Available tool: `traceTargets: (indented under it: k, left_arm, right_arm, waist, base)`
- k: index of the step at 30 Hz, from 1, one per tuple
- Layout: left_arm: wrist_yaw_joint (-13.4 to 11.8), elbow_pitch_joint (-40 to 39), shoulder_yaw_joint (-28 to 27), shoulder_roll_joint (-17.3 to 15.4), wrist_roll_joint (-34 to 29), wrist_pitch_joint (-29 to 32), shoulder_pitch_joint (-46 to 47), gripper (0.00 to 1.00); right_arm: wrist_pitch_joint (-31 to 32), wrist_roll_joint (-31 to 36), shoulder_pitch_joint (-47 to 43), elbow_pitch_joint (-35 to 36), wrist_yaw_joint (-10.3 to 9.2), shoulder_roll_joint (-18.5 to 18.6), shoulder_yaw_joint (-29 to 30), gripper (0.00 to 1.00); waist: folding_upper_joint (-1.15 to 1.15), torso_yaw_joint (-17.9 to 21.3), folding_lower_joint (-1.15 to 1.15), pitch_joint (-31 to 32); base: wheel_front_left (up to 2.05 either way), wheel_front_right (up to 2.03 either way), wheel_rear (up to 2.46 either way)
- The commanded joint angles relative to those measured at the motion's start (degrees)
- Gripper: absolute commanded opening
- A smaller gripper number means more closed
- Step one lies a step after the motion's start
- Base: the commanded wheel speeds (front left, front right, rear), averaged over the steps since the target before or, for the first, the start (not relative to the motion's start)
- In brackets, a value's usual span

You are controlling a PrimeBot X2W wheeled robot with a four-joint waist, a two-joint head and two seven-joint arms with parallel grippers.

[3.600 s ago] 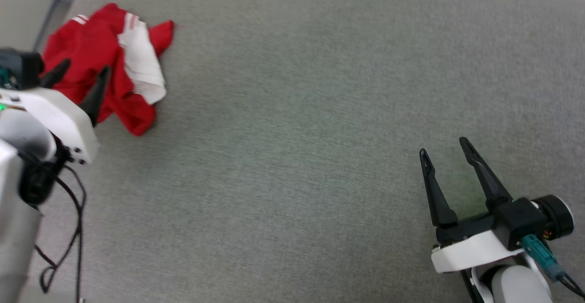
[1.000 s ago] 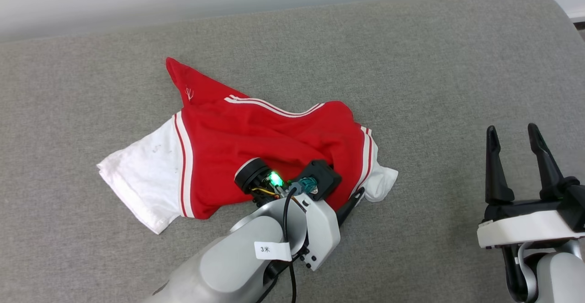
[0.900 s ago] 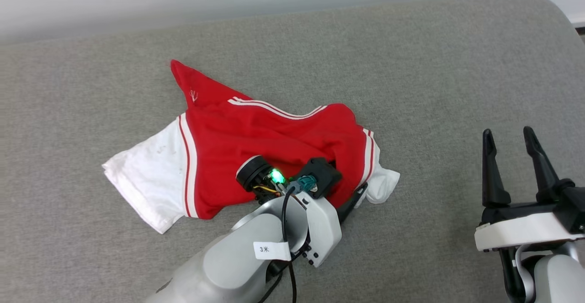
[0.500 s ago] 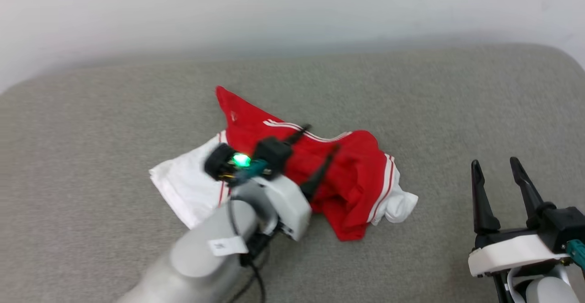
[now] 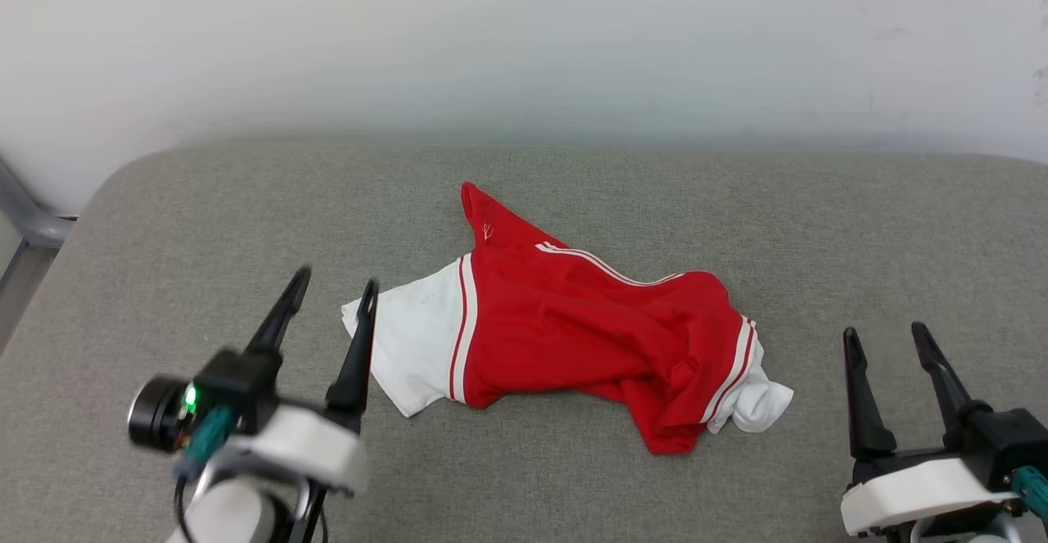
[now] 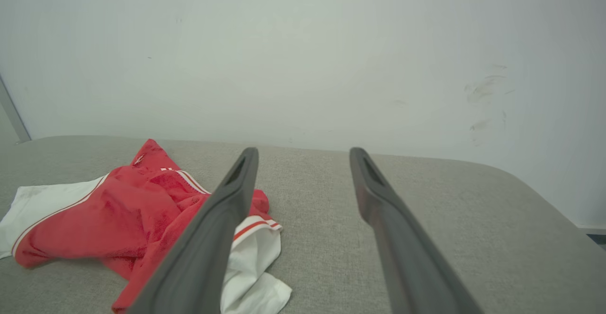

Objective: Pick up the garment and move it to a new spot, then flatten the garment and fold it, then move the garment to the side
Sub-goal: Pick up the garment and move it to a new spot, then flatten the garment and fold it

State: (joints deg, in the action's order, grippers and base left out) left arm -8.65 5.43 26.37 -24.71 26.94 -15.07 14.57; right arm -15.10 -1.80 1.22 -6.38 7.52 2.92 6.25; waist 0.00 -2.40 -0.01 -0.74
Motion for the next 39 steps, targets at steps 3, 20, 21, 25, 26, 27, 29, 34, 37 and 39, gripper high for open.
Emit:
traceTargets:
  k: [3,20,21,25,26,27,29,34,37,39]
  left_arm:
    - [-0.3,-3.9,-5.7,2.6,-3.9,-0.1,-8.9,1.00]
    - [7.5,-4.7,-16.6,11.6,-13.4,-0.1,-15.8,1.00]
    - [7.8,-4.6,-17.0,11.9,-13.8,-0.1,-15.9,1.00]
    - [9.4,-4.3,-18.4,13.5,-15.2,-0.1,-15.4,1.00]
    - [9.7,-4.2,-18.6,13.9,-15.5,-0.1,-15.2,1.00]
    - [10.3,-3.9,-18.8,14.0,-15.7,-0.1,-14.8,1.00]
    - [11.2,-3.2,-19.5,14.5,-16.2,-0.1,-13.9,1.00]
    - [12.7,-2.3,-20.2,16.1,-17.8,-0.1,-12.5,1.00]
    - [13.4,-2.0,-20.7,16.9,-18.4,-0.2,-11.6,1.00]
    - [13.8,-1.7,-20.9,17.2,-18.8,-0.2,-11.3,1.00]
  right_arm:
    - [-0.1,-0.5,-1.8,-0.1,-0.06,-0.1,-0.5,1.00]
    - [1.4,-1.8,-0.5,-5.4,-0.05,-0.1,-0.2,1.00]
    - [3.5,-2.0,0.0,-6.2,-0.06,-0.1,-0.5,1.00]
    - [15.8,-1.0,2.7,-7.7,-0.06,1.6,-3.1,1.00]
    - [19.1,-1.3,3.5,-7.6,-0.07,2.4,-4.1,1.00]
    - [22.5,-2.3,4.3,-7.6,-0.06,2.9,-5.1,1.00]
    - [29.4,-3.8,6.2,-7.7,-0.06,4.4,-6.3,1.00]
    - [44.5,-5.3,9.9,-8.0,-0.05,7.1,-6.8,1.00]
    - [49.9,-5.7,11.6,-7.4,-0.06,8.1,-6.9,1.00]
    - [52.3,-5.7,12.3,-7.1,-0.06,8.7,-7.1,1.00]
  waist:
    - [0.00,-0.1,0.01,0.3]
    - [0.00,0.6,0.01,-0.3]
    - [0.00,0.5,0.01,-0.5]
    - [0.00,0.3,0.01,-2.1]
    - [0.00,0.2,0.01,-2.5]
    - [0.00,0.1,0.01,-3.0]
    - [0.00,-0.4,0.01,-4.0]
    - [0.00,-1.9,0.01,-6.2]
    - [0.00,-2.9,0.01,-7.4]
    - [0.00,-3.5,0.01,-8.2]
  base:
    - [0.00,0.00,0.00]
    - [0.00,0.00,0.00]
    - [0.00,0.00,0.00]
    - [0.00,0.00,0.00]
    - [0.00,0.00,0.00]
    - [0.00,0.00,0.00]
    - [0.00,0.00,0.00]
    - [0.00,0.00,0.00]
    - [0.00,0.00,0.00]
    - [0.00,0.00,0.00]
